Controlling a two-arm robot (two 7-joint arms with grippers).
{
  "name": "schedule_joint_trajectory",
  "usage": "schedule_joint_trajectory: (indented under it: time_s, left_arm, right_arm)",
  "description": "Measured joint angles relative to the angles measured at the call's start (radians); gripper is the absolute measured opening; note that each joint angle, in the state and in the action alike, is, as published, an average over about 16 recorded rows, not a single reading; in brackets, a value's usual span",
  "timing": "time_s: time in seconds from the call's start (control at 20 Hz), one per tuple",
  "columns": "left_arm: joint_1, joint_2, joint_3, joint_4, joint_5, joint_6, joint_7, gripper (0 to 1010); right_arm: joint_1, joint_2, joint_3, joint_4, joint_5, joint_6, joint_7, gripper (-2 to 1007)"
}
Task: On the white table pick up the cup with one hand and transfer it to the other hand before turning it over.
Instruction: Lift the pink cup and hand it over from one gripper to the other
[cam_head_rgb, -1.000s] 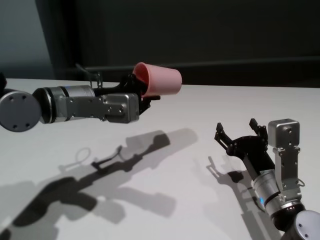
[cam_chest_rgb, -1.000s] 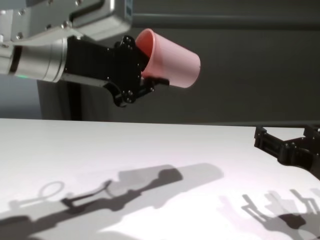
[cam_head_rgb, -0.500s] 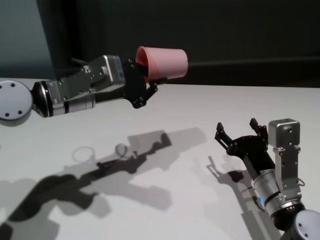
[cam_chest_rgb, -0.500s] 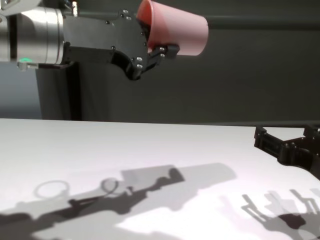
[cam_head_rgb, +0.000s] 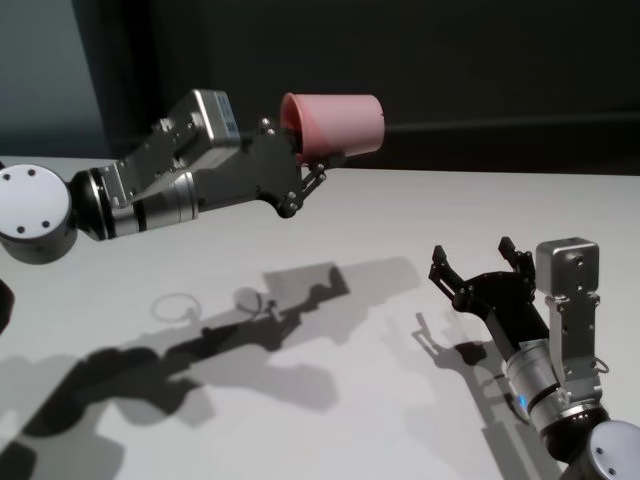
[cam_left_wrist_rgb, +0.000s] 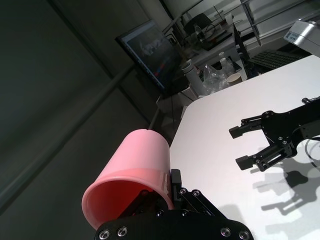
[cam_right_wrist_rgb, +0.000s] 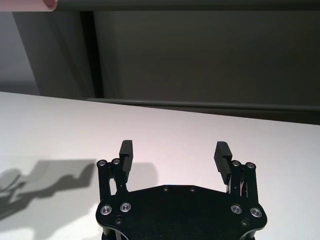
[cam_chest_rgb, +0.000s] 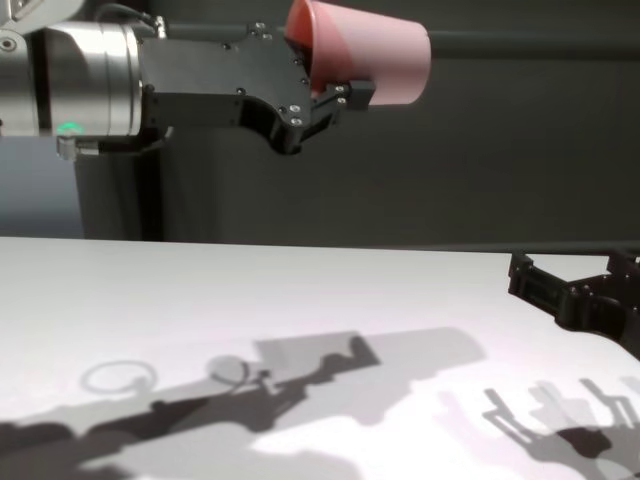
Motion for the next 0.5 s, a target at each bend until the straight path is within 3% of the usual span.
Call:
schedule_joint_trajectory:
  time_s: [0.5]
  left_arm:
    - [0.01,-0.023,-0.002,0.031,-0.09,0.018,-0.026,38]
  right_arm:
    - [0.0,0.0,0.0,0.0,0.0,0.0,0.0,1002]
